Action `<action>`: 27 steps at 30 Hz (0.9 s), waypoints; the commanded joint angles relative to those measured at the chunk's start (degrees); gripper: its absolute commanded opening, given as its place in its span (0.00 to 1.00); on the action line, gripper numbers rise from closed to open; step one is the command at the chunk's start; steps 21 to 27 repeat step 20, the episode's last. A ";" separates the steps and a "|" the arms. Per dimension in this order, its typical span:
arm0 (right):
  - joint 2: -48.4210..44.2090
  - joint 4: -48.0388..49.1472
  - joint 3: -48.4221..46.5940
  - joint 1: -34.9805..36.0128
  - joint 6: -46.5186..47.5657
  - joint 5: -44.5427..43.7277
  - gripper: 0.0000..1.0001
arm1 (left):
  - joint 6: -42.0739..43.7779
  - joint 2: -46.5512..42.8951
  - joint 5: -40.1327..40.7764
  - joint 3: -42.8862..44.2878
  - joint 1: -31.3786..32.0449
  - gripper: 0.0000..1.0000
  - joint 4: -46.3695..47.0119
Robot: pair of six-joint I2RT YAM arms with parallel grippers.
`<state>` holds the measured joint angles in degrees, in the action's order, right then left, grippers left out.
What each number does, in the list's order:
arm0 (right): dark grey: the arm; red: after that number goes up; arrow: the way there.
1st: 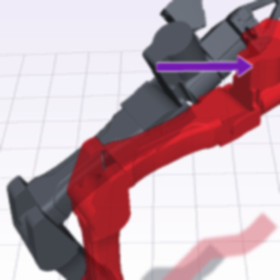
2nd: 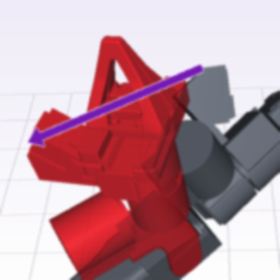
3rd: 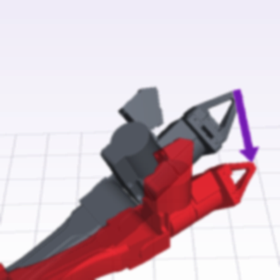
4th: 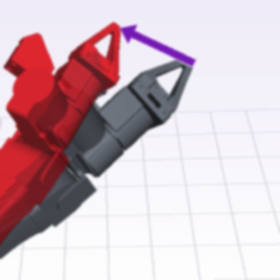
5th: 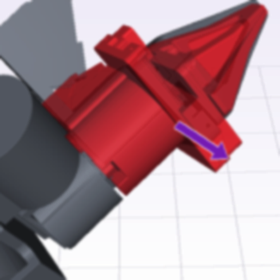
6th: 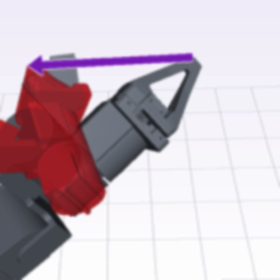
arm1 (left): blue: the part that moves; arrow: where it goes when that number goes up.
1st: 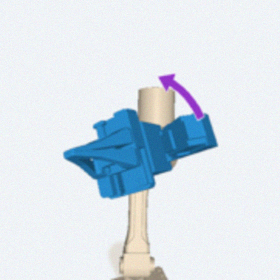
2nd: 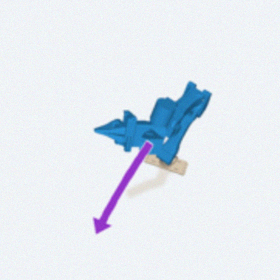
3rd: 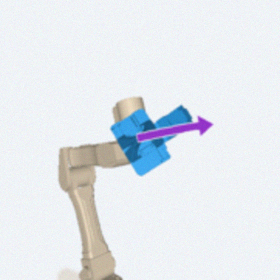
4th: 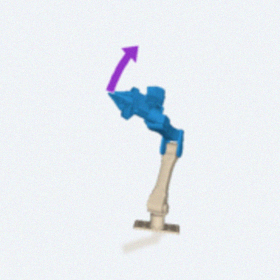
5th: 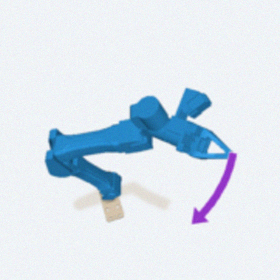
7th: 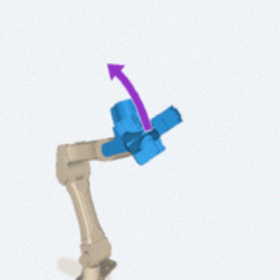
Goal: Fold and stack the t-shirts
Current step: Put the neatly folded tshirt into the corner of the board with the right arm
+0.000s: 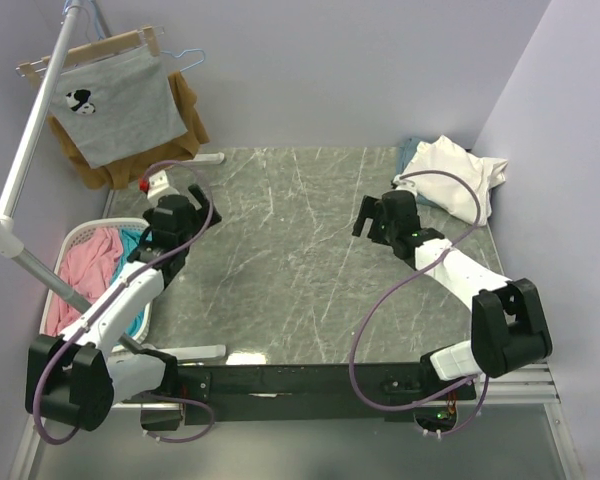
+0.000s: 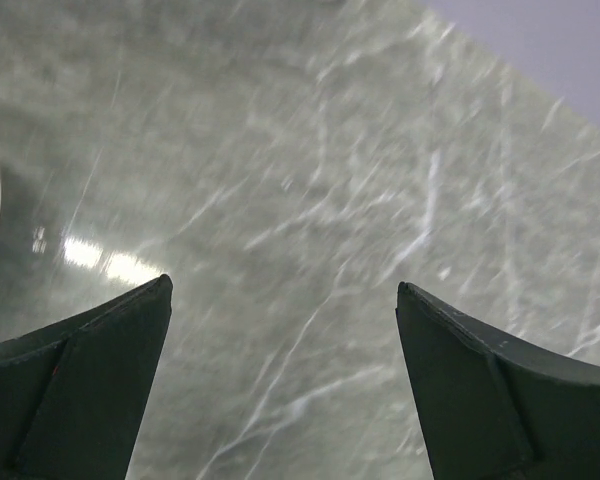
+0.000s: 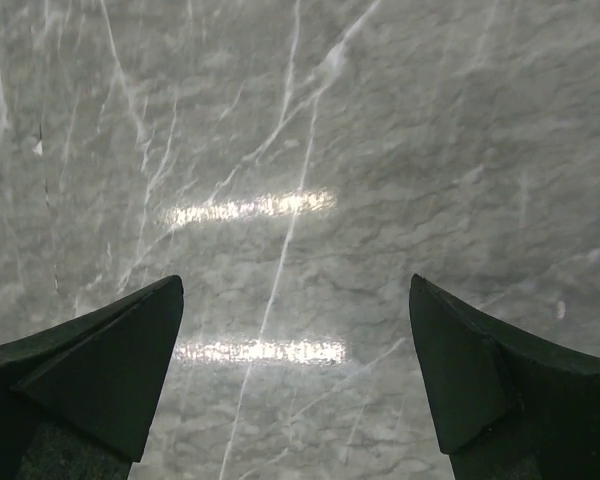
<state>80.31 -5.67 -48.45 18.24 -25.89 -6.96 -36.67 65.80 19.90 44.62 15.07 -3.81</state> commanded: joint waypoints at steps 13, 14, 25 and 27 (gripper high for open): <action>-2.79 0.84 0.81 11.90 3.65 -11.76 1.00 | 0.63 -6.82 3.65 -7.71 2.42 0.99 1.79; -4.19 0.92 1.33 11.99 3.65 -12.11 1.00 | 1.15 -7.43 3.57 -7.88 2.68 1.00 2.05; -11.74 5.04 6.15 12.61 5.76 -15.44 1.00 | 4.05 -13.67 4.71 -11.83 4.97 1.00 6.88; -11.74 5.04 6.15 12.61 5.76 -15.44 1.00 | 4.05 -13.67 4.71 -11.83 4.97 1.00 6.88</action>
